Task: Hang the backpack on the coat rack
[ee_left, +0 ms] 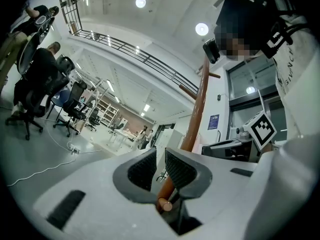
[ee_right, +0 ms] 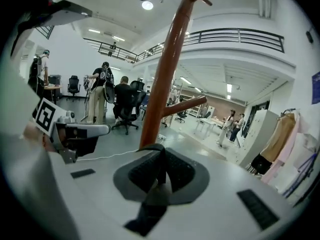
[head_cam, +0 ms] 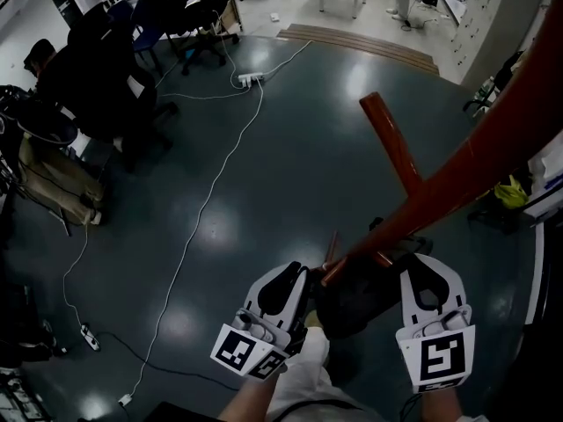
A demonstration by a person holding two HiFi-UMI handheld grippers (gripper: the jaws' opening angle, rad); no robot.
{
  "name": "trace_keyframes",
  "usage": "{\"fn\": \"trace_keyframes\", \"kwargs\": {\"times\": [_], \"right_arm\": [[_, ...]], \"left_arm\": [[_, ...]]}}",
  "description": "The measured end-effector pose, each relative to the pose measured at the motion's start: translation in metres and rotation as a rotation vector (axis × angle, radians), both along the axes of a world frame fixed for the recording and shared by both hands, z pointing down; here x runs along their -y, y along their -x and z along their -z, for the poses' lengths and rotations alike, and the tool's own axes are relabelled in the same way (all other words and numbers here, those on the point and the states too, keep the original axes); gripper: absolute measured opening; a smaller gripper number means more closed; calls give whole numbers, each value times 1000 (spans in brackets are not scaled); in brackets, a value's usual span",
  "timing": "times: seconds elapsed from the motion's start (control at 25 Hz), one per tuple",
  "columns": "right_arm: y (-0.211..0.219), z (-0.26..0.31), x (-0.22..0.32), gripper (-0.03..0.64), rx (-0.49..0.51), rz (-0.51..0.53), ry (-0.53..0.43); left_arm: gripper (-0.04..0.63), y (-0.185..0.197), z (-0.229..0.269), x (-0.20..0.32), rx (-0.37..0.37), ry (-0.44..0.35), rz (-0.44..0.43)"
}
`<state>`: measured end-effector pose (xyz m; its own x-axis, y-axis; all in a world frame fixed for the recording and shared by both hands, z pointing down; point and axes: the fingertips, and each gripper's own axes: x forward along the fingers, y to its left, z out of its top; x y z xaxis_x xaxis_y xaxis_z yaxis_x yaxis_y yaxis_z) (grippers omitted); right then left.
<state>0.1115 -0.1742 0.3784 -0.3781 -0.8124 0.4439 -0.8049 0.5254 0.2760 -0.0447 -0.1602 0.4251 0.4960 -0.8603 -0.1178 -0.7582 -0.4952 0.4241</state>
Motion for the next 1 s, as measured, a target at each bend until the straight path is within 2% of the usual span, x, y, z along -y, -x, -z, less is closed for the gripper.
{"fn": "trace_keyframes", "kwargs": {"times": [0.48, 0.68, 1.0], "right_arm": [[6, -6, 5, 34, -155, 69, 89], [7, -3, 7, 115, -319, 116, 90], [10, -8, 8, 117, -282, 137, 153]], "left_arm": [[61, 2, -1, 5, -10, 6, 8], [61, 5, -3, 5, -15, 9, 18], [61, 10, -4, 6, -18, 16, 24]]}}
